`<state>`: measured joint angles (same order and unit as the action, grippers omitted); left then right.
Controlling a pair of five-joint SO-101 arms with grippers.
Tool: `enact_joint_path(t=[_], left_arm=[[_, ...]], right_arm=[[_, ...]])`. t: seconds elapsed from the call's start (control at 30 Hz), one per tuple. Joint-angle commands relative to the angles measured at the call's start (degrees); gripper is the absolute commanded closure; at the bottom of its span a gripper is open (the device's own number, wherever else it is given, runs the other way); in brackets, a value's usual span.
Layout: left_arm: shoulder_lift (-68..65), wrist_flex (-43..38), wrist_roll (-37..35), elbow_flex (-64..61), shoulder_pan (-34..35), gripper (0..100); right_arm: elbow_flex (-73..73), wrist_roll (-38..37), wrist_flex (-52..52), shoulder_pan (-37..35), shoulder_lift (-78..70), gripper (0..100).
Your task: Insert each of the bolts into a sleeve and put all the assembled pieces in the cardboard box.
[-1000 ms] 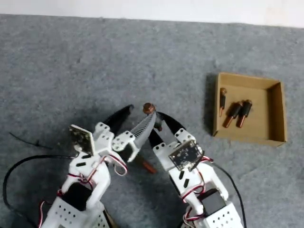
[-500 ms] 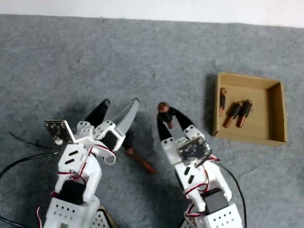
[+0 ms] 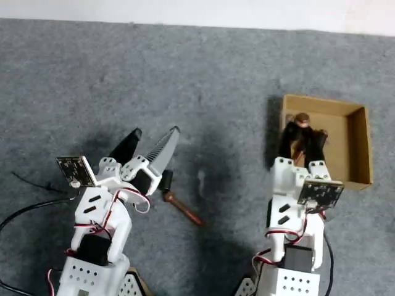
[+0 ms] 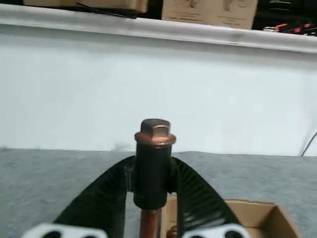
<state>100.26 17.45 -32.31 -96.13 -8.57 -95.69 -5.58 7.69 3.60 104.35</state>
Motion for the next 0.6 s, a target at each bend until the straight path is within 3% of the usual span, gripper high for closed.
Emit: enact_joint_path(t=[0.0, 0.23, 0.57], left_arm=[[1.01, -0.35, -0.62, -1.1, 0.13, 67], [0.92, -0.18, -0.53, -1.1, 0.31, 67], [0.48, -0.09, -0.53, -1.19, 0.57, 67]], right_arm=[[-6.37, 0.62, -2.07, 2.68, 0.22, 99.3], [4.44, -1.67, -1.89, 5.58, -13.32, 99.3], [43.56, 2.37, -1.71, 15.6, -70.64, 99.3]])
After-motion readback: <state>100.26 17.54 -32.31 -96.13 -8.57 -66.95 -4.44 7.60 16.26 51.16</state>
